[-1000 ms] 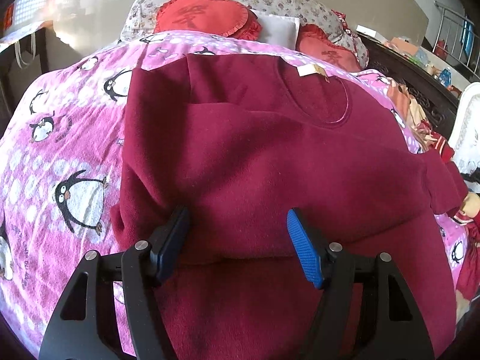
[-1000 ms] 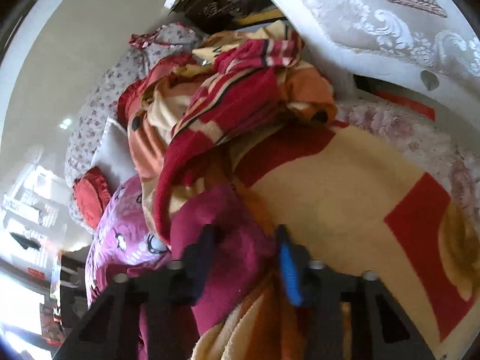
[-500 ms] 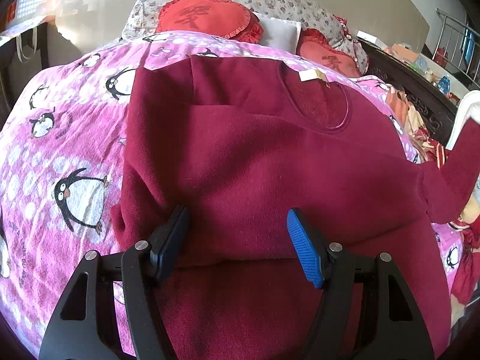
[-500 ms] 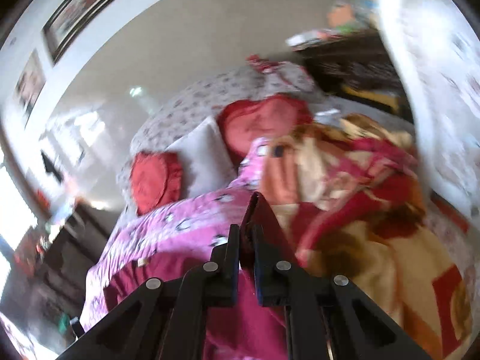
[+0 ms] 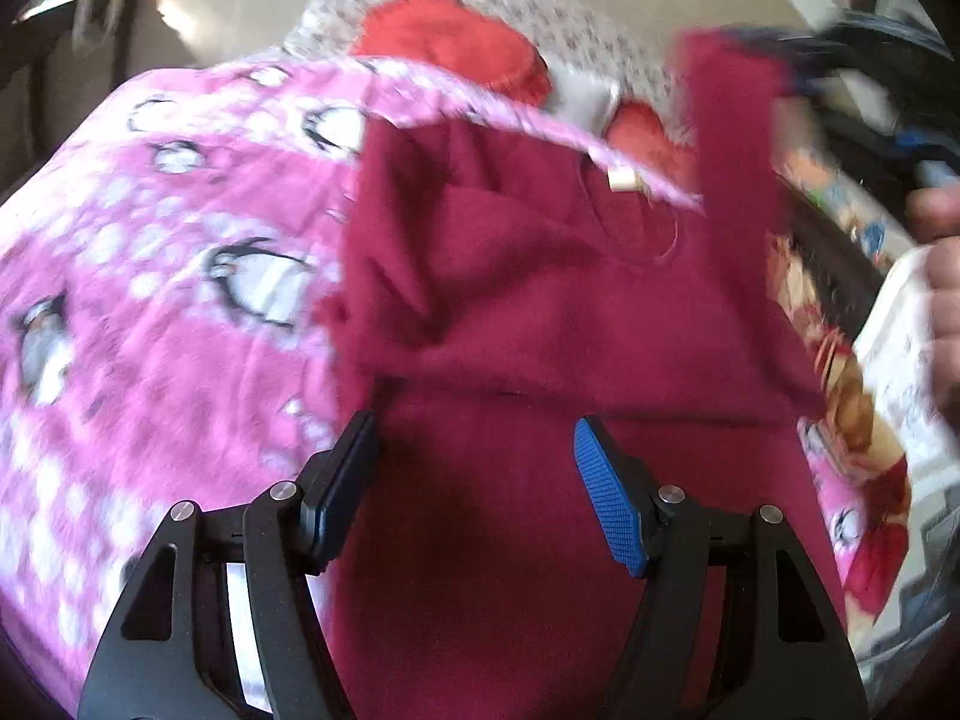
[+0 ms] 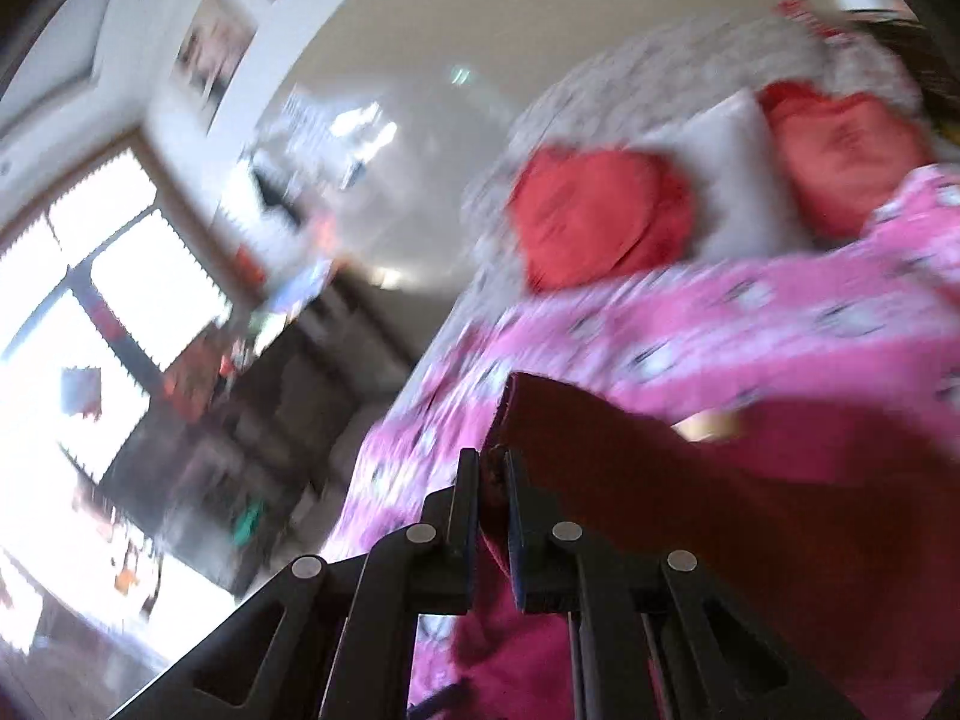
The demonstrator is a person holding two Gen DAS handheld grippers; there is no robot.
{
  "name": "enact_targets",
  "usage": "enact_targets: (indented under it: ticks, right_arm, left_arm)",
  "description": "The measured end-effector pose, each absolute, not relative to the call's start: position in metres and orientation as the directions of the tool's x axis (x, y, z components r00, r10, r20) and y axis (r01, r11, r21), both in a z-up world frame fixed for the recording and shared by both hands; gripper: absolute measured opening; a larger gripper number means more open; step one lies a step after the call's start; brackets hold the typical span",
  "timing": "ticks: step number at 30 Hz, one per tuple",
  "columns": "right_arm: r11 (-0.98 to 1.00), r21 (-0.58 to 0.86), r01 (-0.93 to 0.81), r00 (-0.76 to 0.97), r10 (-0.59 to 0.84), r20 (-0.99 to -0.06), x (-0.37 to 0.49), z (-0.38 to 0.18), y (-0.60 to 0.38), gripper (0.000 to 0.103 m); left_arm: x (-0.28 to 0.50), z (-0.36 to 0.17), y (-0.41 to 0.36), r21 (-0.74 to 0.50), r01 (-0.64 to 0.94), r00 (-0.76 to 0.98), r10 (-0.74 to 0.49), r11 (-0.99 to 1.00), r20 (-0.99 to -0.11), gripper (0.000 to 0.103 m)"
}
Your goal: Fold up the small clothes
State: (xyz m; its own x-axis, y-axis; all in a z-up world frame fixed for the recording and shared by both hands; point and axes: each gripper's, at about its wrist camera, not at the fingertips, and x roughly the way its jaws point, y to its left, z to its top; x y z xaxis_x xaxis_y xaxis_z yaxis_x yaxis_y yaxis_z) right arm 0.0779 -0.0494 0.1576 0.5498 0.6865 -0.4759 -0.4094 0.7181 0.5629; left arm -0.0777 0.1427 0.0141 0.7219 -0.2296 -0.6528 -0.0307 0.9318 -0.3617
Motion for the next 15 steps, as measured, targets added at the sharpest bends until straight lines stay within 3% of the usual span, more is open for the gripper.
enact_targets:
  ticks: [3,9,11,12,13,15]
  right_arm:
    - [0.709,0.562,-0.427,0.453,0.705,-0.546,0.091,0.118,0.008,0.007]
    - [0.723,0.563,-0.401,0.38,0.69,-0.616,0.113,0.064,0.043,0.011]
    - [0.738,0.548,-0.395,0.376,0.674,-0.636,0.117,0.055,0.041,0.026]
    - [0.739,0.549,-0.391,0.367,0.672,-0.643,0.118,0.052,0.039,0.046]
    - [0.727,0.56,-0.397,0.362,0.685,-0.633,0.115,0.053,0.034,0.051]
    - [0.723,0.549,-0.418,0.374,0.688,-0.622,0.101,0.062,0.014,0.051]
  left_arm:
    - [-0.101,0.023,0.149,-0.323,-0.112,0.797,-0.11,0.94,-0.594,0.071]
    - [-0.087,0.011,0.153,-0.353,-0.133,0.745,-0.142,0.926,-0.652,0.073]
    - [-0.086,0.012,0.15,-0.349,-0.124,0.74,-0.148,0.929,-0.656,0.073]
    - [-0.084,0.011,0.149,-0.346,-0.119,0.736,-0.152,0.931,-0.66,0.073]
    - [-0.083,0.01,0.148,-0.344,-0.118,0.73,-0.154,0.932,-0.666,0.073]
    - [-0.082,0.009,0.148,-0.347,-0.122,0.719,-0.158,0.93,-0.677,0.073]
